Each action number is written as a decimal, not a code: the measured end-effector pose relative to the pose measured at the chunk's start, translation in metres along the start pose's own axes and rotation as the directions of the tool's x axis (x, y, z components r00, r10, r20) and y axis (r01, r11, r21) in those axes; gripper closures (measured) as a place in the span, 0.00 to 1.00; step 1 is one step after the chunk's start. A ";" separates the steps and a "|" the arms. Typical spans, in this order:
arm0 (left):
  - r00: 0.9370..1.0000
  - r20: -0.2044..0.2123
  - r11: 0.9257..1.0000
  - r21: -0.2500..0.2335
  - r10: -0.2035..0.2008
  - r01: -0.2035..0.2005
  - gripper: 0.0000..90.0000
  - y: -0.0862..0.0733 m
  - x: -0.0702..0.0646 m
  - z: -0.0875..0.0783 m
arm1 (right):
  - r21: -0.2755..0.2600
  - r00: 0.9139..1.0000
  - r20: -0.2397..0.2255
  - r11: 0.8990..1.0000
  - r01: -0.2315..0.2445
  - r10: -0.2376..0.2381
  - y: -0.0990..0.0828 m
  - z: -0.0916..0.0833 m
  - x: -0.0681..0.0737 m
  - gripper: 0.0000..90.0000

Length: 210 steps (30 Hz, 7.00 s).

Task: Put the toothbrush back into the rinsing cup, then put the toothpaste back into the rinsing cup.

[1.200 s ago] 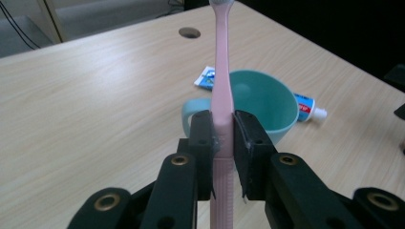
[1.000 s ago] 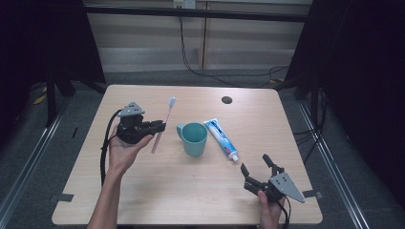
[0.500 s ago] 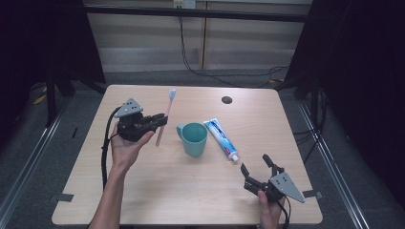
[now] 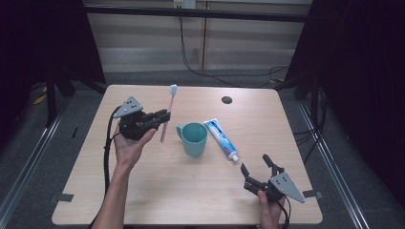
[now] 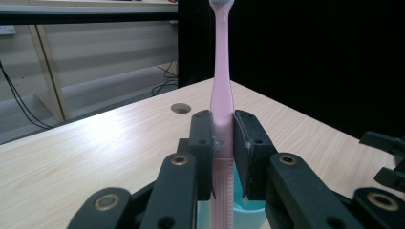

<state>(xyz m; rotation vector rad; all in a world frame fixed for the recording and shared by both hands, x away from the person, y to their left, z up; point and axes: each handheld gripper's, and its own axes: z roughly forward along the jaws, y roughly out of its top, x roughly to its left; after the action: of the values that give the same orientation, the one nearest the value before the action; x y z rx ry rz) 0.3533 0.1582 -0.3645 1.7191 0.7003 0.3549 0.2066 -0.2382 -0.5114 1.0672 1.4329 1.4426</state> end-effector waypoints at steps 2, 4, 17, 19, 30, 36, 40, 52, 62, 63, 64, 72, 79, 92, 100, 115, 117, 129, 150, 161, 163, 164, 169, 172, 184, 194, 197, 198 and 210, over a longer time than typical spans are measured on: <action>1.000 0.007 1.000 -0.014 -0.006 0.006 0.88 0.001 0.000 0.001 | 0.000 1.000 0.001 1.000 0.000 0.000 0.000 0.000 0.000 0.15; 1.000 0.015 0.999 -0.039 -0.016 0.016 0.88 0.002 -0.001 0.002 | 0.000 1.000 0.000 1.000 0.000 0.000 0.000 0.000 0.000 0.15; 1.000 0.028 0.997 -0.077 -0.010 0.012 0.88 0.012 -0.009 0.016 | 0.000 1.000 0.000 1.000 0.000 0.000 0.000 0.000 0.000 0.15; 1.000 0.029 0.997 -0.079 -0.009 0.012 0.88 0.012 -0.011 0.020 | -0.001 1.000 0.000 1.000 0.001 -0.001 0.000 0.000 0.000 0.15; 0.999 0.050 0.996 -0.091 -0.015 0.020 0.88 0.014 -0.019 0.036 | -0.001 1.000 -0.003 1.000 0.001 -0.001 0.000 0.000 0.000 0.15; 0.996 0.088 0.995 -0.099 -0.026 0.034 0.88 0.012 -0.021 0.044 | -0.001 1.000 -0.003 1.000 0.001 -0.001 0.000 0.000 0.000 0.15; 0.994 0.102 0.992 -0.118 -0.027 0.039 0.88 0.010 -0.020 0.049 | 0.000 1.000 -0.004 1.000 0.000 0.000 0.000 0.000 0.000 0.15; 0.987 0.153 0.994 -0.083 -0.057 0.070 0.87 -0.003 -0.018 0.066 | -0.001 1.000 -0.004 1.000 -0.001 0.001 0.000 0.000 0.000 0.15; 0.988 0.142 0.996 -0.059 -0.052 0.061 0.87 -0.014 -0.017 0.078 | -0.001 1.000 -0.005 1.000 -0.001 0.001 0.000 0.000 0.000 0.15; 0.989 0.141 0.997 -0.056 -0.054 0.062 0.88 -0.017 -0.017 0.078 | -0.001 1.000 -0.005 1.000 -0.001 0.001 0.000 0.000 0.000 0.15; 0.989 0.139 0.996 -0.053 -0.058 0.066 0.87 -0.018 -0.016 0.078 | -0.001 1.000 -0.005 1.000 -0.001 0.001 0.000 0.000 0.000 0.15; 0.988 0.142 0.997 -0.037 -0.058 0.064 0.87 -0.026 -0.014 0.075 | -0.001 1.000 -0.005 1.000 -0.001 0.001 0.000 0.000 0.000 0.15; 0.986 0.159 0.998 -0.012 -0.054 0.057 0.87 -0.034 -0.016 0.077 | -0.001 1.000 -0.005 1.000 0.000 0.000 0.000 0.000 0.000 0.16; 0.979 0.190 0.997 -0.002 -0.073 0.074 0.79 -0.036 -0.011 0.072 | 0.000 1.000 -0.004 1.000 0.001 -0.001 0.000 0.000 0.000 0.16; 0.975 0.210 0.997 -0.004 -0.072 0.074 0.60 -0.036 -0.008 0.062 | 0.001 1.000 -0.004 1.000 -0.001 0.001 0.000 0.000 0.000 0.16; 0.992 0.117 0.998 0.008 -0.055 0.055 0.24 -0.047 -0.002 0.034 | 0.000 1.000 -0.002 1.000 0.000 0.000 0.000 0.000 0.000 0.16; 0.991 0.121 0.998 0.002 -0.057 0.058 0.23 -0.048 -0.002 0.033 | 0.001 1.000 -0.002 1.000 0.000 0.000 0.000 0.000 0.000 0.16; 0.996 0.083 1.000 0.006 -0.021 0.020 0.18 -0.060 -0.002 0.011 | 0.005 1.000 0.000 1.000 -0.003 0.003 0.000 0.001 0.000 0.16; 1.000 -0.018 1.000 0.002 -0.005 0.005 0.18 -0.103 0.007 -0.032 | 0.022 1.000 -0.025 1.000 0.018 -0.017 0.001 0.002 0.001 0.14; 0.994 -0.098 0.999 0.015 0.040 -0.038 0.17 -0.136 0.000 -0.040 | 0.061 0.999 -0.031 0.998 0.007 -0.006 0.002 0.006 0.000 0.14; 0.996 -0.078 0.998 0.059 0.040 -0.036 0.17 -0.138 -0.003 -0.039 | 0.082 1.000 -0.031 0.997 0.007 -0.005 0.003 0.008 0.000 0.14; 0.996 -0.078 0.998 0.059 0.040 -0.036 0.17 -0.138 -0.003 -0.039 | 0.082 1.000 -0.031 0.997 0.007 -0.005 0.003 0.008 0.000 0.14; 0.998 -0.056 0.997 0.067 0.040 -0.036 0.17 -0.139 -0.010 -0.035 | 0.156 0.998 -0.055 0.987 0.045 -0.037 0.005 0.017 0.007 0.14; 0.997 -0.053 0.996 0.077 0.058 -0.054 0.18 -0.140 -0.011 -0.035 | 0.199 0.997 -0.067 0.979 0.048 -0.035 0.006 0.022 0.009 0.14; 0.992 -0.121 0.999 0.015 0.043 -0.041 0.17 -0.158 -0.017 -0.042 | 0.309 0.985 -0.168 0.951 0.021 0.033 0.035 0.058 0.011 0.27; 0.992 -0.116 0.999 0.026 0.038 -0.036 0.17 -0.159 -0.022 -0.041 | 0.405 0.971 -0.211 0.914 -0.014 0.108 0.054 0.084 0.007 0.38; 0.991 -0.132 0.999 -0.002 0.037 -0.038 0.18 -0.161 -0.024 -0.044 | 0.442 0.967 -0.222 0.897 -0.017 0.128 0.058 0.091 0.005 0.42; 0.990 -0.138 0.999 -0.013 0.029 -0.031 0.18 -0.161 -0.024 -0.046 | 0.471 0.966 -0.225 0.882 -0.006 0.127 0.059 0.095 0.005 0.43; 0.987 -0.151 0.996 -0.071 0.048 -0.059 0.17 -0.164 -0.026 -0.051 | 0.623 0.945 -0.257 0.782 0.003 0.201 0.062 0.131 -0.008 0.47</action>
<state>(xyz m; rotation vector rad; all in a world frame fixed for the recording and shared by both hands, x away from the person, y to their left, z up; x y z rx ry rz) 0.2602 0.2030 -0.5042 1.6543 0.7401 0.5451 0.3343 -0.2065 -0.4508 1.3660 2.2106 1.2713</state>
